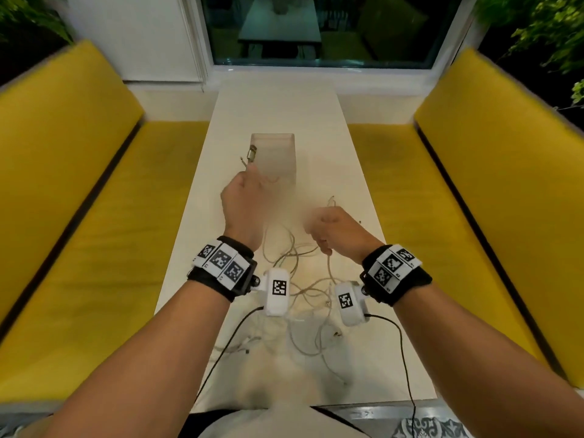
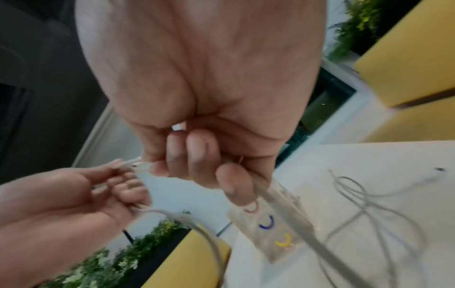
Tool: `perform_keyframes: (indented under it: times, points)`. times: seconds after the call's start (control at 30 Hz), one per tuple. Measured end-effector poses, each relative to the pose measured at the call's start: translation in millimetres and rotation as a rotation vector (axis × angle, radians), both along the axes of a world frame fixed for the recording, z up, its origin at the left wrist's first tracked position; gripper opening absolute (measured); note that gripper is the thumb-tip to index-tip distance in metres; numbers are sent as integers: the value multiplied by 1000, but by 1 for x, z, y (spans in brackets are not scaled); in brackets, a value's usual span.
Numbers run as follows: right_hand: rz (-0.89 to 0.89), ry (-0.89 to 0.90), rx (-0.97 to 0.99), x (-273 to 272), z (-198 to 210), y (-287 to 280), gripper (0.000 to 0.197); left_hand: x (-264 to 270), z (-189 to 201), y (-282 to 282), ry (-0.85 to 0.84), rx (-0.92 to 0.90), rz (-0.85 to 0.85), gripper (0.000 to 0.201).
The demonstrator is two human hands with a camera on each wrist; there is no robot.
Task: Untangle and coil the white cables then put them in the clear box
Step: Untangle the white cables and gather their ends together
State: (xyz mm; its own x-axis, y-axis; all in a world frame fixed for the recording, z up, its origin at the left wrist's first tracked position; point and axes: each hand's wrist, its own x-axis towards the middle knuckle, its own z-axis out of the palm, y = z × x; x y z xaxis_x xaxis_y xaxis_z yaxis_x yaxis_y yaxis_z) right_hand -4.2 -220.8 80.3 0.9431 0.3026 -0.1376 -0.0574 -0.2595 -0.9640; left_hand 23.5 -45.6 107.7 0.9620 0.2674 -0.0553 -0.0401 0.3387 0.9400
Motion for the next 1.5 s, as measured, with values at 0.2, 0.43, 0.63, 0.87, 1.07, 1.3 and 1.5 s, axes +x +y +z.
perform_keyframes:
  times: [0.2,0.43,0.63,0.87,1.07,1.3,1.5]
  points:
    - [-137,170,-50,-7,-59,-17,47,16,6,19,58,-76,57,40]
    - [-327,238,-120,2,-63,-17,36,13,-8,17,-2,124,58,37]
    - [-230,147,221,11,-14,-2,27,7,-24,-4,-75,334,-87,26]
    - [-70,-131,74,10,20,11,27,-5,-20,-25,-68,374,-195,48]
    - [5,-59,52,4,17,4,28,8,-1,-14,-39,393,-3,31]
    - [-94,140,174,-10,-35,-23,45,37,40,30,-53,231,204,28]
    - [-163,298,77,-37,-86,-30,56,44,56,42,-82,156,252,28]
